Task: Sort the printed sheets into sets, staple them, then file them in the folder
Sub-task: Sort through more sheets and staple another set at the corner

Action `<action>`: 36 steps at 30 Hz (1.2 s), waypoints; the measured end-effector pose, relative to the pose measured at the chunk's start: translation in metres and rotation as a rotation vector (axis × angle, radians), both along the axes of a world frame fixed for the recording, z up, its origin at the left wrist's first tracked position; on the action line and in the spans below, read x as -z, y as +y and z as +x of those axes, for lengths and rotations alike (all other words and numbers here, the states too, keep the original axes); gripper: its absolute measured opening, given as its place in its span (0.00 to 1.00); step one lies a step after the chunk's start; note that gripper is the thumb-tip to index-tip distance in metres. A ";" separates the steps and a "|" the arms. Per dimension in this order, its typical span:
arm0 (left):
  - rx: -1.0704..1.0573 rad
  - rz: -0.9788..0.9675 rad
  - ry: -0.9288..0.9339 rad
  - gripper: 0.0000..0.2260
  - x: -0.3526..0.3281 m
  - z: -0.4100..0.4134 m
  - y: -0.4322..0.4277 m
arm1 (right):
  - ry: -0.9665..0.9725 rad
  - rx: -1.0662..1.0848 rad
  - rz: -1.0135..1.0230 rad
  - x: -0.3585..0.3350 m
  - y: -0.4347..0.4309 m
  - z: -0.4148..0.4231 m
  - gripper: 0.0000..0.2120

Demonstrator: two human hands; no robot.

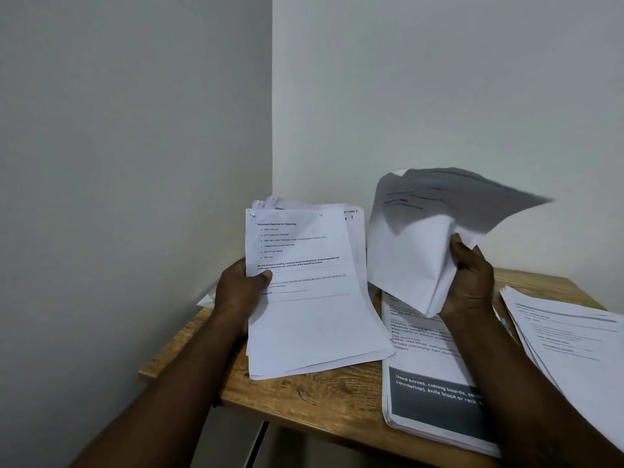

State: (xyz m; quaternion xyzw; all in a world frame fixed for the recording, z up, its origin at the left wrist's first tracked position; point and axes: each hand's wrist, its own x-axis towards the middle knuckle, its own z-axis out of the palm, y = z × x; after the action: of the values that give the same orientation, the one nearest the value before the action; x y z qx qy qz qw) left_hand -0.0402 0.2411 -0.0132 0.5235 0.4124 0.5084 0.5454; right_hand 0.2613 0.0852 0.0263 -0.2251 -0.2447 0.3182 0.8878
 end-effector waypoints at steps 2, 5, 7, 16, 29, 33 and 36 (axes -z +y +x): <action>-0.033 0.012 0.041 0.14 -0.003 0.000 -0.003 | 0.015 -0.010 -0.006 0.009 0.008 0.009 0.49; -0.084 0.034 0.051 0.13 -0.004 -0.001 -0.003 | -0.016 0.126 -0.058 0.011 0.010 0.013 0.44; -0.130 0.057 0.073 0.13 -0.004 -0.002 -0.004 | -0.026 0.208 -0.073 0.009 0.008 0.011 0.41; -0.252 0.118 0.082 0.10 -0.003 -0.008 -0.003 | 0.030 0.383 -0.207 0.003 0.002 0.017 0.12; 0.107 0.051 -0.172 0.14 -0.010 -0.001 -0.014 | -0.895 0.332 -0.770 0.028 0.026 -0.053 0.07; 0.156 0.053 -0.173 0.13 -0.015 0.001 -0.024 | -0.949 0.347 -0.768 0.029 0.024 -0.061 0.06; 0.160 0.045 -0.182 0.12 -0.018 -0.001 -0.028 | -0.914 0.337 -0.776 0.028 0.023 -0.061 0.07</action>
State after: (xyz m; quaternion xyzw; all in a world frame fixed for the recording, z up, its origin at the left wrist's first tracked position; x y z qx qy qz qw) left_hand -0.0413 0.2127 0.0049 0.5185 0.3065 0.5176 0.6077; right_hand 0.2000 0.1084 -0.0013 -0.6803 -0.4275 0.1107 0.5849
